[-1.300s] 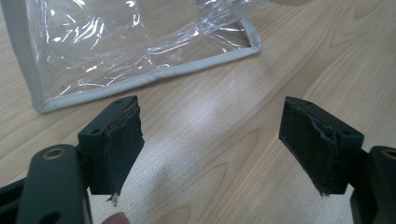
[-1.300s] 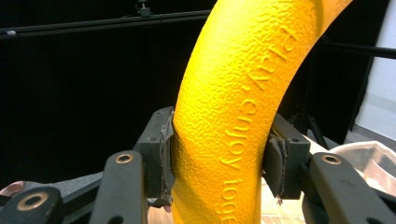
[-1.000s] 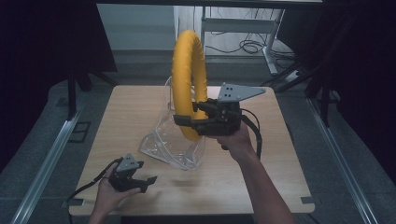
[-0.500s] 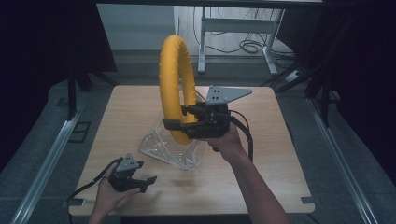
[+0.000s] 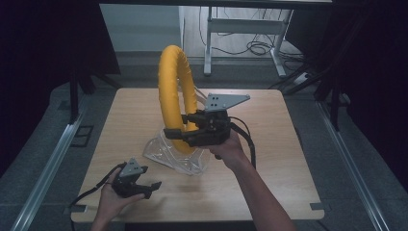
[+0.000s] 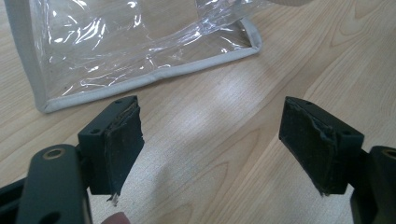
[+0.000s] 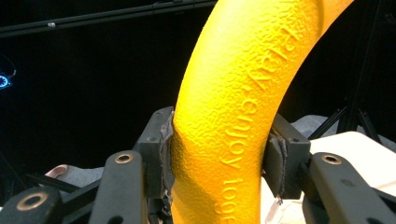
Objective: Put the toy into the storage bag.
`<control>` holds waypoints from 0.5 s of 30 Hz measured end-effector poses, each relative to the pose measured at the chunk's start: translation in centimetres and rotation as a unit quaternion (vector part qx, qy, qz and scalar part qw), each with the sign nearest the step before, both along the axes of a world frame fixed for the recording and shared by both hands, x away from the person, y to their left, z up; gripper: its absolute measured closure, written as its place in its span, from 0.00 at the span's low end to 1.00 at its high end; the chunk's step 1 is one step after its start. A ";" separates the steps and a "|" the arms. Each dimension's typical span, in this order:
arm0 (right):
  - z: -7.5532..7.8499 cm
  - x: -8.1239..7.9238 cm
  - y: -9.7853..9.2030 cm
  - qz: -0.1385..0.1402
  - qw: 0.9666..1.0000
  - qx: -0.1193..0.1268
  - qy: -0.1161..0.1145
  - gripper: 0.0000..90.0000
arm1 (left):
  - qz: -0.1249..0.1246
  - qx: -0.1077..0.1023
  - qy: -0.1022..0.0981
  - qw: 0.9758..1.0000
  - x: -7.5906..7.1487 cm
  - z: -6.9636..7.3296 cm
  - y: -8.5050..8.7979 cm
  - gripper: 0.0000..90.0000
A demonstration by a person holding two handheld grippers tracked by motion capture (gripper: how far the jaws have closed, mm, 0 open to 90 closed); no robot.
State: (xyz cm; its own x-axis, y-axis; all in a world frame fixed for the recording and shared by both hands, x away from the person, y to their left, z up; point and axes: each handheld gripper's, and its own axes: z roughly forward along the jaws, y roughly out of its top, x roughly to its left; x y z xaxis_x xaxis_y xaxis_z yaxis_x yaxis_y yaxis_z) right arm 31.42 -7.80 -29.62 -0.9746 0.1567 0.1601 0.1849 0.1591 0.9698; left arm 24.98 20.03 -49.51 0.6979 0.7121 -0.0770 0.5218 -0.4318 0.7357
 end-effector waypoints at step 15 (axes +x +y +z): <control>-1.8 0.7 0.3 0.005 1.000 -0.010 0.019 0.56 | 0.000 0.001 0.000 1.000 0.0 0.0 0.0 0.24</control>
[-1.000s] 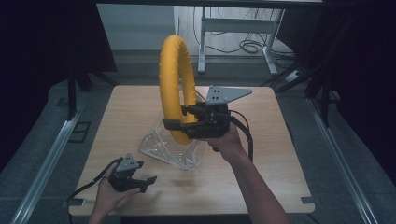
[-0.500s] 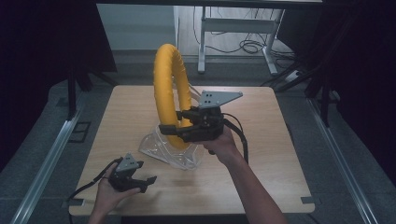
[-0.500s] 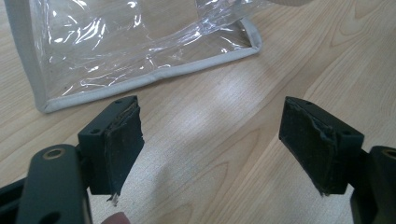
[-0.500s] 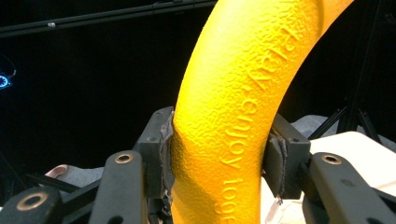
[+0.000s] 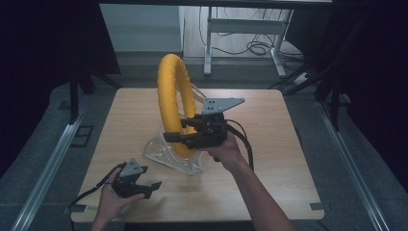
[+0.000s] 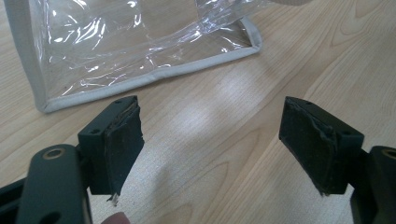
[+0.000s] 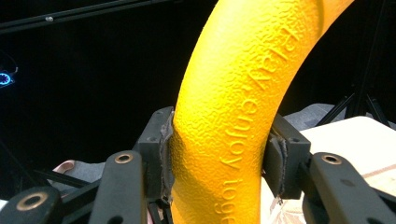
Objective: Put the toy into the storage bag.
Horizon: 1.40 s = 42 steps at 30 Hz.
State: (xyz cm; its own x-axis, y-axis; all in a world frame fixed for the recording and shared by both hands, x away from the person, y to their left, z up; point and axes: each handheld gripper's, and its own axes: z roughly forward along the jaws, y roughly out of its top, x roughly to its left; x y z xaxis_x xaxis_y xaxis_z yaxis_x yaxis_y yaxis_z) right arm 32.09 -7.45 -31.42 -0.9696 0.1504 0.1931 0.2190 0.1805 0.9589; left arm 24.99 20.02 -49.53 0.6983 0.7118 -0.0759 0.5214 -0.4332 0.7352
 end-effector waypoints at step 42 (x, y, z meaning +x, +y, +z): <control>-7.3 4.1 -0.6 -0.016 0.995 -0.029 0.094 0.54 | -0.003 0.006 0.001 1.000 0.0 -0.1 0.0 0.24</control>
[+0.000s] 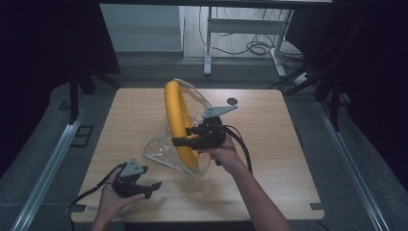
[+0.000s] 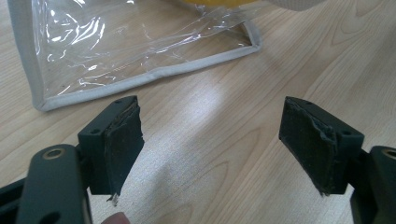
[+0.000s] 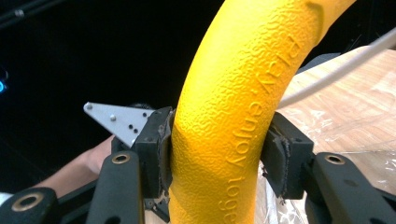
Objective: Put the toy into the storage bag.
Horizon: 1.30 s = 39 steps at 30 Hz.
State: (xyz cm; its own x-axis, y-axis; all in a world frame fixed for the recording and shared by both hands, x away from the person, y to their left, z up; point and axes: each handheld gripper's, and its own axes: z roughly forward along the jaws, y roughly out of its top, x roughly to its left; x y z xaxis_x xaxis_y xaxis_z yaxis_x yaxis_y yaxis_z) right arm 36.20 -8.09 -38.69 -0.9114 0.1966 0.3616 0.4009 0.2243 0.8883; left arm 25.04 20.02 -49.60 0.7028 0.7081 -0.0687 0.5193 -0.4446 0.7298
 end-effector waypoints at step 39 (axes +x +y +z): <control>-0.9 -2.4 -6.1 -0.120 0.989 -0.035 -0.081 0.37 | -0.002 0.003 0.003 1.000 0.1 -0.3 -0.2 0.24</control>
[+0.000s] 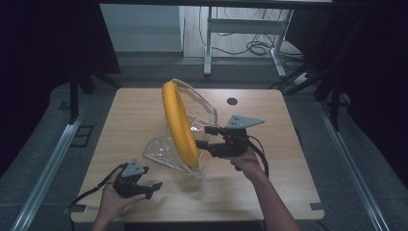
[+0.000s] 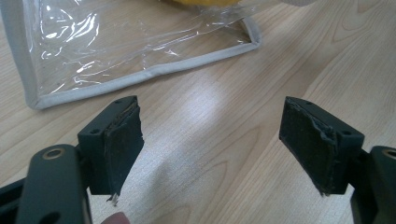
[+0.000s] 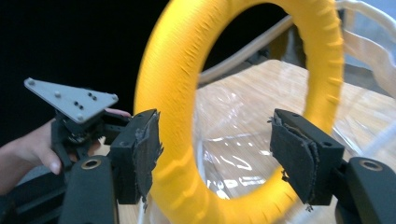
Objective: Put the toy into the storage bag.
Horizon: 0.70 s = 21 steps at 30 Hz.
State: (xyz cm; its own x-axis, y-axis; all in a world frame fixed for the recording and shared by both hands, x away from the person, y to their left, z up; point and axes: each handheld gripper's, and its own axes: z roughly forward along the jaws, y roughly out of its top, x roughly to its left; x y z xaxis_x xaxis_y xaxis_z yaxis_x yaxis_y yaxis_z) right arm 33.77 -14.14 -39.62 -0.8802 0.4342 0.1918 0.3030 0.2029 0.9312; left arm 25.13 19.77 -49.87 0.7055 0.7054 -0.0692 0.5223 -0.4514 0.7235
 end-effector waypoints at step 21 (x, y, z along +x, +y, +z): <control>-2.8 -0.1 -4.4 -0.052 0.998 -0.016 0.019 0.38 | -0.001 0.001 0.003 1.000 0.1 -0.2 -0.2 0.24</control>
State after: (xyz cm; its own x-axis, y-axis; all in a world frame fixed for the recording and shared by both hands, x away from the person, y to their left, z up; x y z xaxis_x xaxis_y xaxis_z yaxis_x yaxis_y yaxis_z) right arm 33.71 -18.54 -42.39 -0.8226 0.5285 0.2096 0.3593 0.1975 0.9121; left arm 25.22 19.61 -50.04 0.7068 0.7037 -0.0721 0.5255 -0.4541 0.7195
